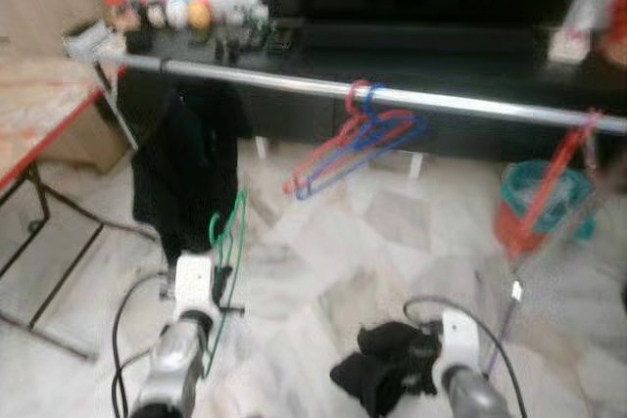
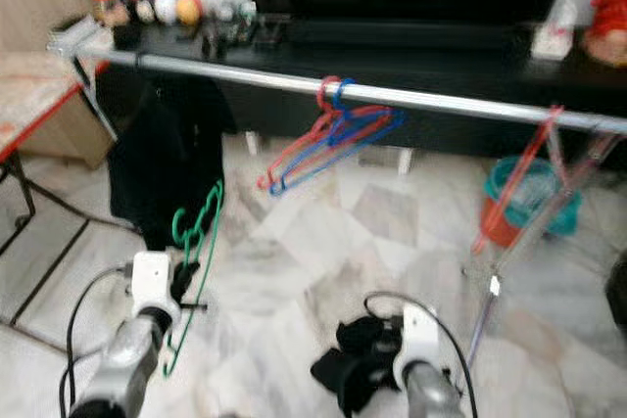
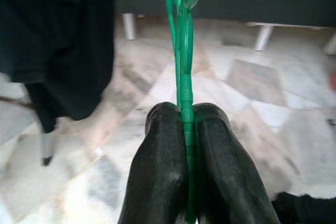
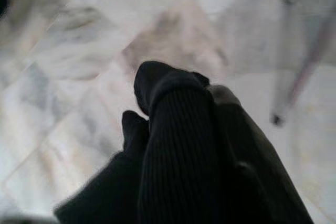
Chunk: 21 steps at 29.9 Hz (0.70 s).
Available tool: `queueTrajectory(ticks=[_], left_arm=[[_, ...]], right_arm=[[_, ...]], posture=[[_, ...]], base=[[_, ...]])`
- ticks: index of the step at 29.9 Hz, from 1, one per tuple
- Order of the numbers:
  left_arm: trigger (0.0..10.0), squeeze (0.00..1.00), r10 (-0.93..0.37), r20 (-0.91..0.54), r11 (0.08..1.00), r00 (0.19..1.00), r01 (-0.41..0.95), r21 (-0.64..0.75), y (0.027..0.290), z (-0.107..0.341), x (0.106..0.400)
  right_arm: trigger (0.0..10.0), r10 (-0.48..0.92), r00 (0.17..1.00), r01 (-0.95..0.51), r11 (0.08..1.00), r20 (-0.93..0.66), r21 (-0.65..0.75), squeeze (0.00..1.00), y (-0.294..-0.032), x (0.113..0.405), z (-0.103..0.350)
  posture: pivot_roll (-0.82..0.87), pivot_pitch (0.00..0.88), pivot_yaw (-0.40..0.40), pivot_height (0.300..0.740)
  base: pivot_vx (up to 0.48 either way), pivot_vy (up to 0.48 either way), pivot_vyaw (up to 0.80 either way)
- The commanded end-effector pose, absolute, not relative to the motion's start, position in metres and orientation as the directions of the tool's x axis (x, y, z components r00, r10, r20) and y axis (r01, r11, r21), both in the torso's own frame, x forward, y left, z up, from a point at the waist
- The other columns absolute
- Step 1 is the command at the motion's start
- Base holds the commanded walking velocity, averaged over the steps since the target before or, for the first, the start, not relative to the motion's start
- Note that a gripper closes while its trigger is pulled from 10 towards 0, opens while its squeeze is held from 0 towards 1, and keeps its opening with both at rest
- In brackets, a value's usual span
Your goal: Hang hanger
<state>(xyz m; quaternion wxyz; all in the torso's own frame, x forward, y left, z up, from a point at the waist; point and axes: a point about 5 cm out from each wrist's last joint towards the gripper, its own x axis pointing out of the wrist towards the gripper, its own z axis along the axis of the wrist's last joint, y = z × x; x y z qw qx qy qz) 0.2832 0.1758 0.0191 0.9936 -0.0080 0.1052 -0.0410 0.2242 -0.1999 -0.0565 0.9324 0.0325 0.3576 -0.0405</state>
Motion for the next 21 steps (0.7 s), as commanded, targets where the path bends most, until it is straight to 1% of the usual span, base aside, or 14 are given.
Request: queueTrajectory(ticks=[1, 7, 13, 14, 16, 21], left_arm=[[10.0, 0.0, -0.065, -0.219, 0.998, 0.974, 0.062, -0.019, 0.183, 0.017, 0.281], [10.0, 0.0, -0.063, -0.226, 0.998, 0.972, 0.06, -0.023, 0.181, 0.015, 0.279], [10.0, 0.0, -0.008, -0.257, 0.999, 0.966, -0.002, -0.038, 0.185, 0.01, 0.279], [10.0, 0.0, 0.022, -0.272, 0.999, 0.962, -0.029, -0.022, 0.186, 0.008, 0.279], [10.0, 0.0, 0.038, -0.276, 0.999, 0.96, -0.046, -0.022, 0.187, 0.008, 0.279], [10.0, 0.0, 0.028, -0.28, 0.998, 0.96, -0.043, -0.048, 0.184, 0.006, 0.276]], right_arm=[[10.0, -0.041, 0.747, 0.096, 0.994, -0.663, 0.046, 0.0, -0.195, 0.225, -0.057], [10.0, -0.039, 0.745, 0.093, 0.995, -0.666, 0.045, 0.0, -0.195, 0.224, -0.057], [10.0, -0.034, 0.744, 0.082, 0.996, -0.668, 0.04, 0.0, -0.195, 0.224, -0.057], [10.0, -0.029, 0.743, 0.07, 0.997, -0.669, 0.035, 0.0, -0.196, 0.224, -0.057], [10.0, -0.026, 0.741, 0.059, 0.998, -0.671, 0.027, 0.0, -0.197, 0.224, -0.057], [10.0, -0.031, 0.741, 0.07, 0.997, -0.671, 0.031, 0.0, -0.197, 0.223, -0.057]], posture=[[-0.09, 0.0, 0.013, 0.74], [-0.1, 0.0, 0.012, 0.74], [-0.11, 0.0, -0.01, 0.74], [-0.11, 0.0, -0.025, 0.74], [-0.1, 0.0, -0.027, 0.74], [-0.1, 0.0, -0.025, 0.74]], base=[[-0.337, 0.0, 0.0], [-0.337, 0.0, 0.0], [-0.289, 0.0, 0.0], [0.0, 0.0, 0.0], [0.0, 0.0, 0.0], [0.0, 0.0, 0.0]])
